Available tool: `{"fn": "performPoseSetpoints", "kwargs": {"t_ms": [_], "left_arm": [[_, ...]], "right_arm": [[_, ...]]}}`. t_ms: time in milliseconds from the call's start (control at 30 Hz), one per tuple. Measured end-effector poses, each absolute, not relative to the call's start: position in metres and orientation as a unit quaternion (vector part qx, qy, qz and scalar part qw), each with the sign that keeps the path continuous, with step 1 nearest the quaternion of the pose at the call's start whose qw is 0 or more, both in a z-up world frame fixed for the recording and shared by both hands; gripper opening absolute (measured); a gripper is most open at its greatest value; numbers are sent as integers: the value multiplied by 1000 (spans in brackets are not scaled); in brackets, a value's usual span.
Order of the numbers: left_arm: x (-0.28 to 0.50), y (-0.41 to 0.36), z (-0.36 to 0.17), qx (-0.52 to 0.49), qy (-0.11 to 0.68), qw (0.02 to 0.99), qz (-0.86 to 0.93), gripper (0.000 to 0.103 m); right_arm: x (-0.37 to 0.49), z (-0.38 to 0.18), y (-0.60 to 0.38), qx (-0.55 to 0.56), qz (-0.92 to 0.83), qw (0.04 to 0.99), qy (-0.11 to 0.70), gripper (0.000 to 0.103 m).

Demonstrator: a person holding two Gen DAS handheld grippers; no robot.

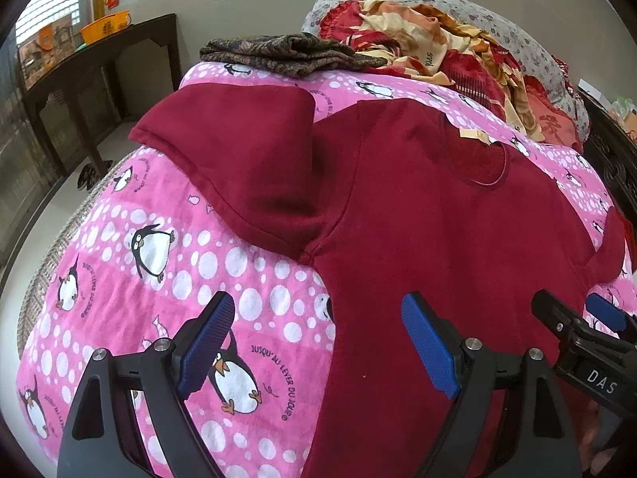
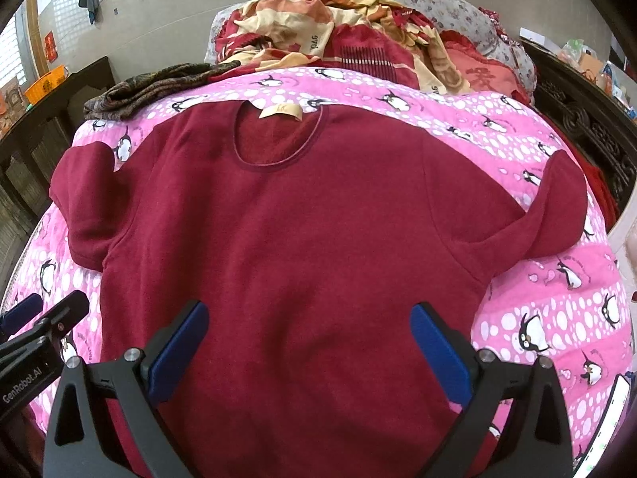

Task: Fold small clothes

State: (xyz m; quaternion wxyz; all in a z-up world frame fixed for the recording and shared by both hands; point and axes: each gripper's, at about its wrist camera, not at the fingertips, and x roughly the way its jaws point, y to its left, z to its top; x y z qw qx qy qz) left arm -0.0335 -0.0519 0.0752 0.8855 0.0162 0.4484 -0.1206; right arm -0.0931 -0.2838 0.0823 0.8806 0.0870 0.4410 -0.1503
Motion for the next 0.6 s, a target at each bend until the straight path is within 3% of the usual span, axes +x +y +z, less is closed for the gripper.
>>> {"fn": "performPoseSetpoints", "kwargs": {"t_ms": [600], "left_arm": [[-26,-50,70,16,455,883,-115,69]], "right_arm": [[-85,77,-277,92,-145,878,446,103]]}}
